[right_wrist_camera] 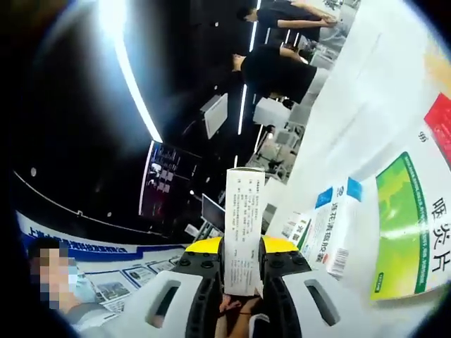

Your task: Arrange the small medicine boxes into an aligned row inside the storage area until every box is upright, visible, and separated from the surrounding clutter.

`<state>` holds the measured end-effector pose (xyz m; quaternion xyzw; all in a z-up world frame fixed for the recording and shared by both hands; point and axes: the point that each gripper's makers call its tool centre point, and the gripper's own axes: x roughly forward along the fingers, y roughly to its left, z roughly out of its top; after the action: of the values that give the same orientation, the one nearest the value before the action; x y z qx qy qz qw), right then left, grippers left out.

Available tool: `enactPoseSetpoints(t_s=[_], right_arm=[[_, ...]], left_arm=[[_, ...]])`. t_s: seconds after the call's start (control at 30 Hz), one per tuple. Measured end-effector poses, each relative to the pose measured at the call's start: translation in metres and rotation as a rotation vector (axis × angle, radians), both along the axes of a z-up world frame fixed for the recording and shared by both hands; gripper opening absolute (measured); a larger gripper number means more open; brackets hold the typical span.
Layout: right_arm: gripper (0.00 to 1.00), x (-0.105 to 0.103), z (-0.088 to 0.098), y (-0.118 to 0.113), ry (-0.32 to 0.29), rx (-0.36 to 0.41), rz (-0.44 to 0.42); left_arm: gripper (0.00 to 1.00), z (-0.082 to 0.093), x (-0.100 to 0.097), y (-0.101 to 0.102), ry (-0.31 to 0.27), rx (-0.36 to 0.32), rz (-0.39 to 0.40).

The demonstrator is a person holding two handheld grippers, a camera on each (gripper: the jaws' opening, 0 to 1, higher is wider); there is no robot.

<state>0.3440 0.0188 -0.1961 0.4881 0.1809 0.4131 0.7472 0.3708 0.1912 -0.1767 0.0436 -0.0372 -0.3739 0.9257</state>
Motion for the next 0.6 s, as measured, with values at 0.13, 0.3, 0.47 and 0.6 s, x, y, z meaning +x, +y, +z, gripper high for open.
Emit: enactPoseSetpoints(t_s=[0.13,0.3,0.47,0.6], right_arm=[[0.17,-0.003,-0.001,-0.007,0.006,0.002,-0.010],[0.17,-0.007,0.000,-0.015,0.003,-0.001,-0.023],[0.17,-0.007,0.001,-0.023,-0.002,-0.011,-0.039],[0.17,-0.005,0.005,-0.029,-0.007,-0.015,-0.050]], left_arm=[[0.99,-0.001,0.000,0.003,0.005,0.003,-0.007],[0.99,0.000,-0.001,0.005,0.010,-0.002,-0.009],[0.99,-0.003,-0.002,0.006,0.019,0.004,-0.009],[0.99,-0.004,-0.002,0.009,0.023,0.006,-0.006]])
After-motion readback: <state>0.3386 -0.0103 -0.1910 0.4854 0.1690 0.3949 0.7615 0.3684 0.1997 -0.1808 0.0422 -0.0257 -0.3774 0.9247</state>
